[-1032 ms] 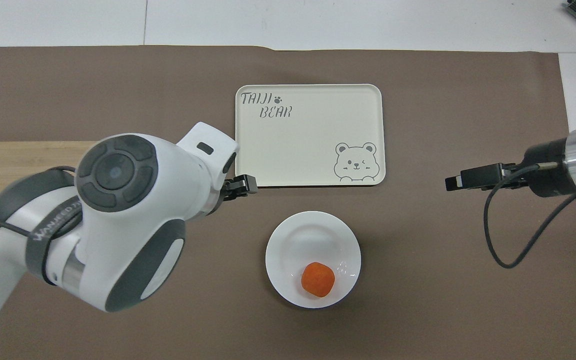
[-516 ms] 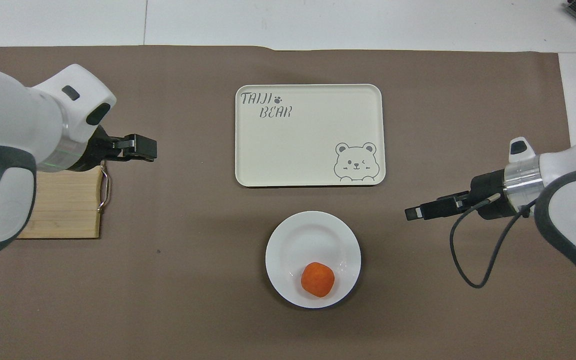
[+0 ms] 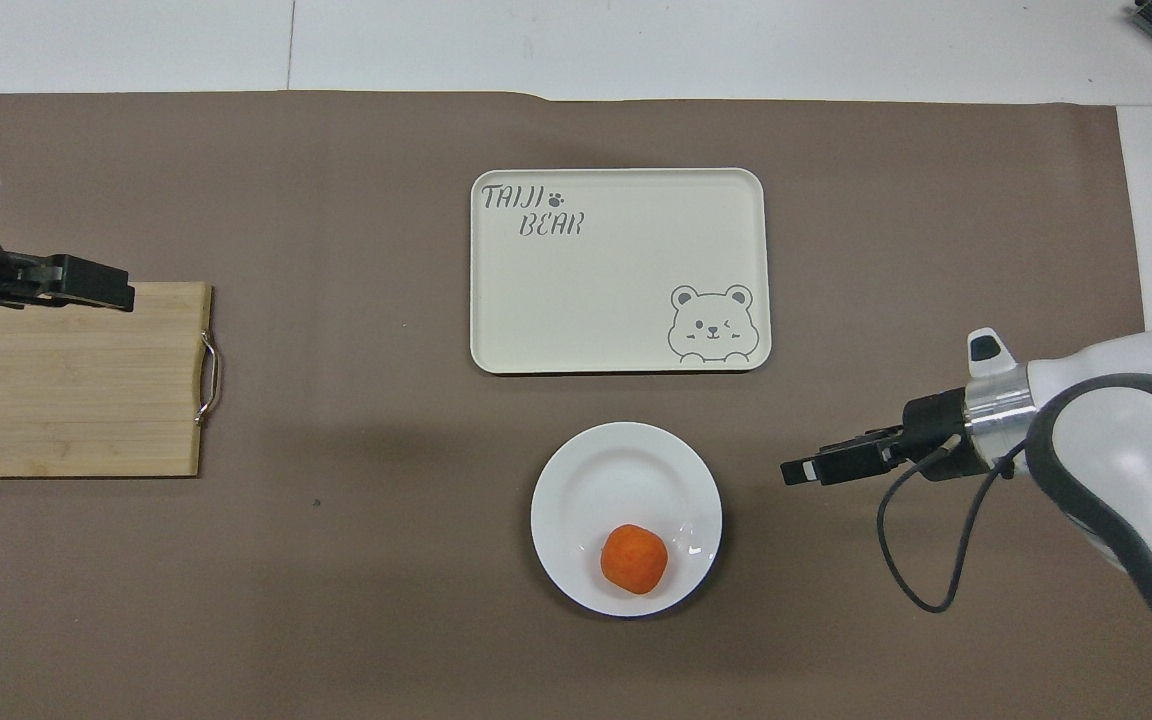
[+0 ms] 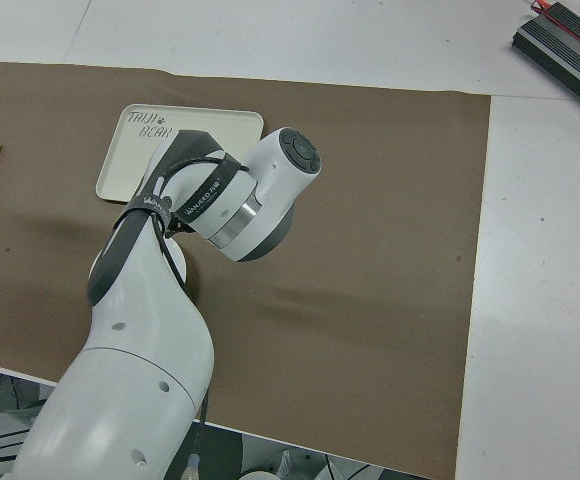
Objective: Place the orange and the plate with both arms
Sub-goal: 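Move the right gripper to the rim of the white plate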
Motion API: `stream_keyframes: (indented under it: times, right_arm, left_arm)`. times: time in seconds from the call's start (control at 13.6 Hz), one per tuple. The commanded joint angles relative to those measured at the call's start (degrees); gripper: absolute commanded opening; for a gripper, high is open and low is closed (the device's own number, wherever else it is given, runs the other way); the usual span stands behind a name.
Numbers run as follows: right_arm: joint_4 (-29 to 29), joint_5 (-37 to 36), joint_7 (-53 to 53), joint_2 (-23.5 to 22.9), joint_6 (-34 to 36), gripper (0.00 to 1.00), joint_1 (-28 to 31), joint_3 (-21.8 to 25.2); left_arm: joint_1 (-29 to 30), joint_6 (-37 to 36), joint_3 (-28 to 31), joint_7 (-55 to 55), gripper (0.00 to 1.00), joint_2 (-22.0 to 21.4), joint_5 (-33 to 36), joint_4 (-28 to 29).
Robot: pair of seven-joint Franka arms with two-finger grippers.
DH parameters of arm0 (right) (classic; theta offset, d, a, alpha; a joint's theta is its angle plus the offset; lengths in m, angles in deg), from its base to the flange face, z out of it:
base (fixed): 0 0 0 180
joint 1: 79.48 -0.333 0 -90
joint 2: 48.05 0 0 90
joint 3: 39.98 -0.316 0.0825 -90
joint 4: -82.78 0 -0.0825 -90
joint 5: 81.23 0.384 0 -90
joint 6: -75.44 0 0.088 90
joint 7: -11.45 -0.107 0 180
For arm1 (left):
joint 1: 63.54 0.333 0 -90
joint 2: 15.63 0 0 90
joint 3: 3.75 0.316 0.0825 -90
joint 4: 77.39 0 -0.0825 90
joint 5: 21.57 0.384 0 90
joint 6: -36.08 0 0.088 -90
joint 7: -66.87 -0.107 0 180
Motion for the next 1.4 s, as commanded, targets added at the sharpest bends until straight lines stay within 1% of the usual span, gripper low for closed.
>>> stream_keyframes:
  times: [0.0,0.15,0.22,0.37,0.44,0.59,0.66,0.81,0.88,1.03,1.33]
  right_arm:
    - [-5.03,4.88,4.46,0.99,-2.78,1.0,0.06,-0.11]
    - [-8.28,7.7,6.67,0.81,-5.94,1.0,-1.69,-0.11]
    - [-9.86,10.41,7.72,0.72,-7.26,1.0,-2.39,-0.2]
    - [-12.16,13.76,11.14,-0.76,-9.81,1.0,-3.72,-0.2]
    - [-12.77,16.13,13.07,-1.82,-10.17,1.0,-4.07,-0.11]
    - [-13.83,17.82,14.5,-2.44,-12.27,1.0,-5.47,-0.11]
    - [-14.18,18.78,14.67,-2.88,-12.72,1.0,-6.0,-0.2]
    - [-15.06,21.67,16.52,-4.28,-13.68,1.0,-6.7,-0.2]
    - [-15.5,23.25,16.52,-4.38,-14.82,1.0,-8.27,-0.11]
    - [-16.29,25.63,16.7,-4.73,-15.88,1.0,-9.43,-0.11]
    - [-17.61,25.91,17.22,-5.08,-16.67,1.0,-9.61,-0.2]
  left_arm:
    - [2.03,-3.62,-0.51,-1.53,1.0,0.14,0.85,-1.3]
    - [2.12,-6.86,-0.68,-1.0,1.0,0.22,0.94,-2.26]
    - [2.21,-8.62,-0.86,0.13,1.0,0.22,0.85,-3.4]
    - [2.12,-11.7,-0.95,1.02,1.0,0.66,2.51,-4.9]
    - [2.12,-12.59,-1.12,1.11,1.0,0.92,3.21,-5.86]
    - [2.12,-12.69,-1.04,1.11,1.0,1.19,3.22,-6.13]
    - [2.12,-13.29,-1.12,1.02,1.0,1.63,3.22,-7.61]
    - [2.04,-15.23,-1.12,1.2,1.0,4.17,3.05,-11.48]
    - [2.04,-14.89,-1.3,1.37,1.0,4.09,2.7,-11.5]
    - [2.04,-13.22,-1.3,2.16,1.0,3.65,2.78,-10.97]
    - [1.6,-11.55,-1.48,2.52,1.0,3.39,2.43,-10.09]
